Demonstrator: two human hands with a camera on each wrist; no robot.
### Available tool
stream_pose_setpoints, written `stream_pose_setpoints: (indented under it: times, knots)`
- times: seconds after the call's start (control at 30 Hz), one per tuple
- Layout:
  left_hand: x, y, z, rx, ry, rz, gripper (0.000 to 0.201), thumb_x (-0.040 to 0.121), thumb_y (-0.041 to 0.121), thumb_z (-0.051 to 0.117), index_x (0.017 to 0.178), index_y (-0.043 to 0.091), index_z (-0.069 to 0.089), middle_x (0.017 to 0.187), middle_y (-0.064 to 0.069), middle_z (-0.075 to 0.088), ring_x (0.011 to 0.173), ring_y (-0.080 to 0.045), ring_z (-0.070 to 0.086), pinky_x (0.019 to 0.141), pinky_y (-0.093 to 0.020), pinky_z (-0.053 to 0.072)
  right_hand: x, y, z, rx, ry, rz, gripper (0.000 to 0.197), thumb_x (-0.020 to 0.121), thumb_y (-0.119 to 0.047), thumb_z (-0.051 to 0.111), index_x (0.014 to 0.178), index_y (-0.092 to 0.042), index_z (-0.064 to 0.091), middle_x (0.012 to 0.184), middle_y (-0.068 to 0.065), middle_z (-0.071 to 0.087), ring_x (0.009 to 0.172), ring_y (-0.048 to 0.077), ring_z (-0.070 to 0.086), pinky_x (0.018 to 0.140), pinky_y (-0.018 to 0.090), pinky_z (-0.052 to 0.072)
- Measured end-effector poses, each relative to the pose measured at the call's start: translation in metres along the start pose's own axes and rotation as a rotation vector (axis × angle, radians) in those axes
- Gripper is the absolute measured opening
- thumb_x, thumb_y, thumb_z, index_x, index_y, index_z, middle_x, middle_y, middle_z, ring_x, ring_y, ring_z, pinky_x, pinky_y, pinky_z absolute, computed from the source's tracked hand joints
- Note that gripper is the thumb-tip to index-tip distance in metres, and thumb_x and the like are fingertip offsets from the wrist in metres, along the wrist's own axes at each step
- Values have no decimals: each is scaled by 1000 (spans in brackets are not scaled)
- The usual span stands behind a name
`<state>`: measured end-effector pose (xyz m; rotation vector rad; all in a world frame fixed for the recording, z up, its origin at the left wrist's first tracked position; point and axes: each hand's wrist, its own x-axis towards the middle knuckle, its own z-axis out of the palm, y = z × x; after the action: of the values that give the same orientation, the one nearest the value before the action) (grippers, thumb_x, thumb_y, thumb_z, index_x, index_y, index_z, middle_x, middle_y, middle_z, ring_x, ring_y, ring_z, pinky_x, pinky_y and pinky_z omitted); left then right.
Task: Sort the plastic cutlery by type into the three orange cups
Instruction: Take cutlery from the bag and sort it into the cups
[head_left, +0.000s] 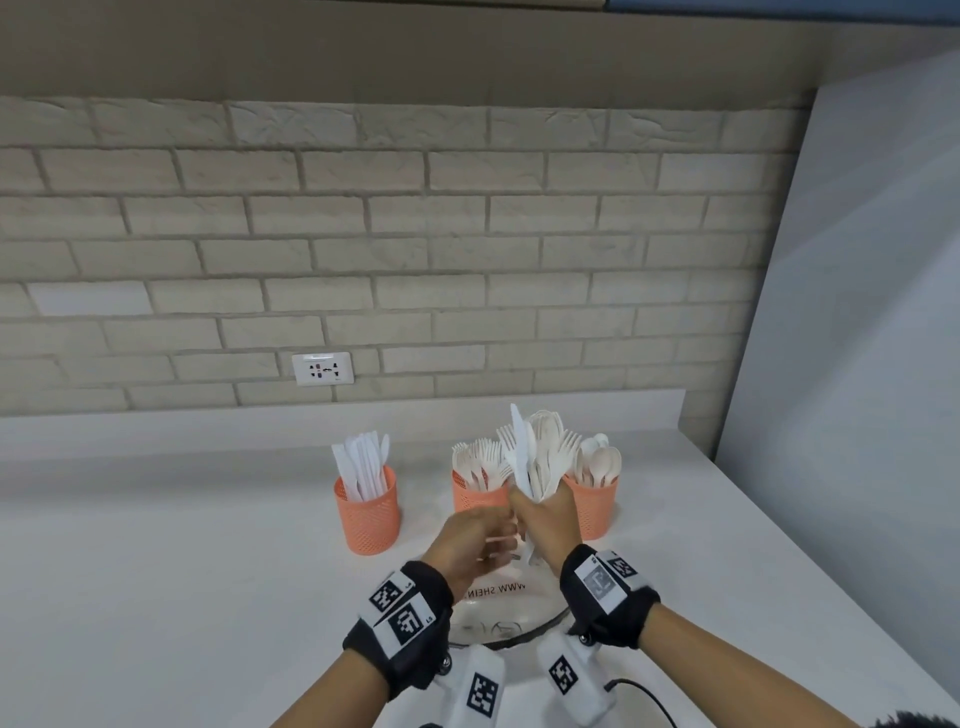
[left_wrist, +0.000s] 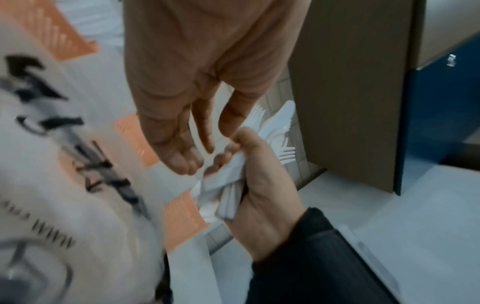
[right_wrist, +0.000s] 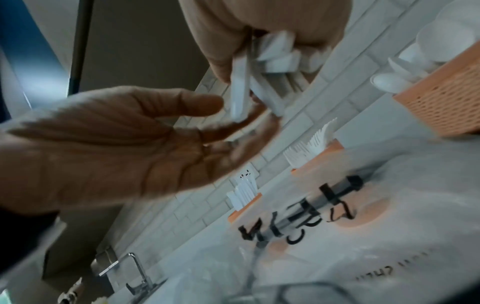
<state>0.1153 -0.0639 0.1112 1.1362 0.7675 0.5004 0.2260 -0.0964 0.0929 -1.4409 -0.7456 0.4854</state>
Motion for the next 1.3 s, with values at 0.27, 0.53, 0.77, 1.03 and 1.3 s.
stream_pose_setpoints:
  times: [0.27,0.53,0.77,1.03,1.3]
  knots:
    - [6,26,0,103,140,411,19,86,10,63,105,8,60,84,-5,60,67,-12,60,56,-16,51,-8,13,-7,-264,4,-84,25,79,-12,67,102,-18,58,85,-2,66,81,20,63,71,28,49]
    - [16,21,3,118,201,409,12,84,8,66,86,9,54,77,-8,60,52,-9,58,49,-18,50,-13,16,-13,-302,-62,-113,31,80,-21,70,107,-16,58,88,-5,65,82,13,62,72,22,49]
    - [21,25,2,120,171,396,18,91,8,55,77,9,44,65,-8,54,37,-4,54,38,-19,46,-7,21,-17,-115,-238,-18,42,69,-20,80,107,-17,63,97,-2,71,94,14,66,83,25,52]
    - [30,48,-38,83,356,510,10,93,13,52,88,12,43,79,-13,64,49,-10,57,45,-16,50,-8,15,-24,-18,-397,178,18,82,-25,71,89,-11,60,44,-9,49,35,3,42,40,17,39]
    - [58,78,-125,477,760,759,7,95,10,44,94,6,50,91,-22,69,76,-32,64,78,-47,55,5,25,-27,117,-413,372,15,86,-13,65,78,-9,53,51,1,47,38,9,42,40,20,40]
